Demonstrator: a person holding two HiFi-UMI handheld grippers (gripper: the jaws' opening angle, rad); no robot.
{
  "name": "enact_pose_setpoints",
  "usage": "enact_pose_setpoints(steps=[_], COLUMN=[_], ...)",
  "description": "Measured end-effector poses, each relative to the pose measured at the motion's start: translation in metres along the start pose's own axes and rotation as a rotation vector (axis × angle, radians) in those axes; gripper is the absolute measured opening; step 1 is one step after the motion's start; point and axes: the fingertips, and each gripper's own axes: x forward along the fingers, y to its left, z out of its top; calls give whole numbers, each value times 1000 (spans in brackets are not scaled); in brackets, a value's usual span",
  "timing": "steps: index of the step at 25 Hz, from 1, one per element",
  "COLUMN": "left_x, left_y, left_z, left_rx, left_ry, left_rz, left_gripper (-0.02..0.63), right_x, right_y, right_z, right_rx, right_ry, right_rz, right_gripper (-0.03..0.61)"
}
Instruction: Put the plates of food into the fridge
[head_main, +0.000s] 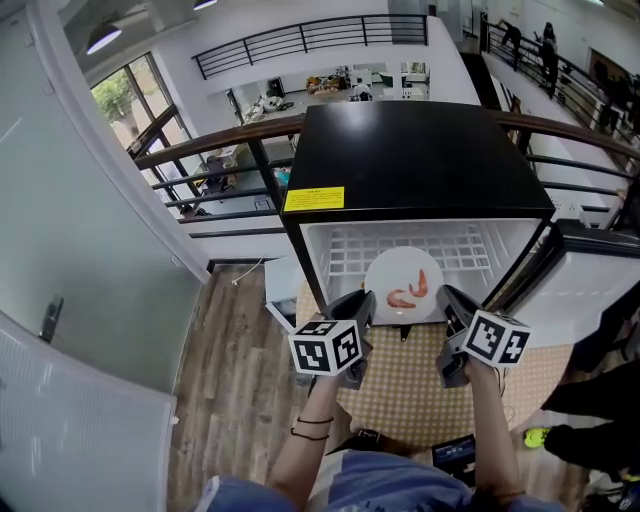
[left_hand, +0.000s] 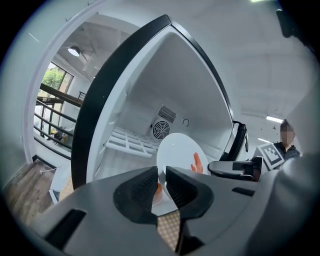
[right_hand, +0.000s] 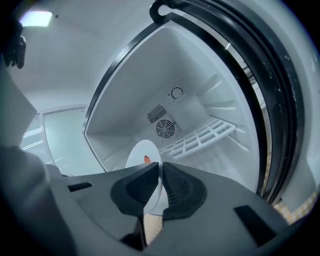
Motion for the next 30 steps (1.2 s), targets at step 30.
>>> enact_pose_setpoints(steps=[30], left_x=[60], left_y=[13], left_z=[56], left_rx=[313], left_ry=[94], left_rz=[168], left_gripper=[74], right_x=[88], right_y=[-20], right_z=[48], right_rx=[-634], right_ry=[89], right_rz=[-275], right_gripper=[28])
